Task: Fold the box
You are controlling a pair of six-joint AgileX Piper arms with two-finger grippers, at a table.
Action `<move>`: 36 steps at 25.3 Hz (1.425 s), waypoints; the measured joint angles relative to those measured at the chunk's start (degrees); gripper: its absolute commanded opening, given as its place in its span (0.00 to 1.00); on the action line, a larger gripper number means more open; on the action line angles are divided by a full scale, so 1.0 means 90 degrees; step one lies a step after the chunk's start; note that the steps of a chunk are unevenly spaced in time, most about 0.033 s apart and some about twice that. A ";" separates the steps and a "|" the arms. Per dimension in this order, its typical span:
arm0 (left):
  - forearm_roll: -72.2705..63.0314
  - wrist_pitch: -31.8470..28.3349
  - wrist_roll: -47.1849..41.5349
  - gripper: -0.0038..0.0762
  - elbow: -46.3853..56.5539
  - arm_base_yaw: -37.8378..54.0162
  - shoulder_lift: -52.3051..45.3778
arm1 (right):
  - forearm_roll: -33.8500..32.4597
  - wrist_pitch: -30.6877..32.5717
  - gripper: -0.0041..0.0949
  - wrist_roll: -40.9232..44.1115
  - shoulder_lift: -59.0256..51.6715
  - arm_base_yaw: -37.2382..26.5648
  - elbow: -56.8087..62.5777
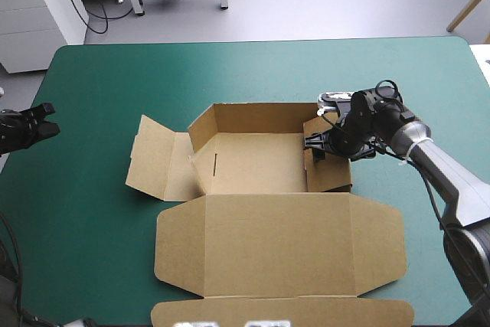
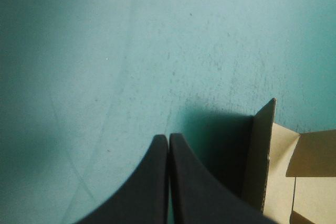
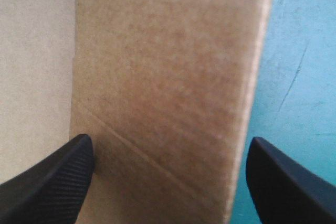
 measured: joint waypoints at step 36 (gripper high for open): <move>0.0139 0.0264 0.0118 0.28 0.0000 0.0000 0.0000 | -0.0376 0.0748 0.03 -0.0959 -0.2119 0.0000 -0.1720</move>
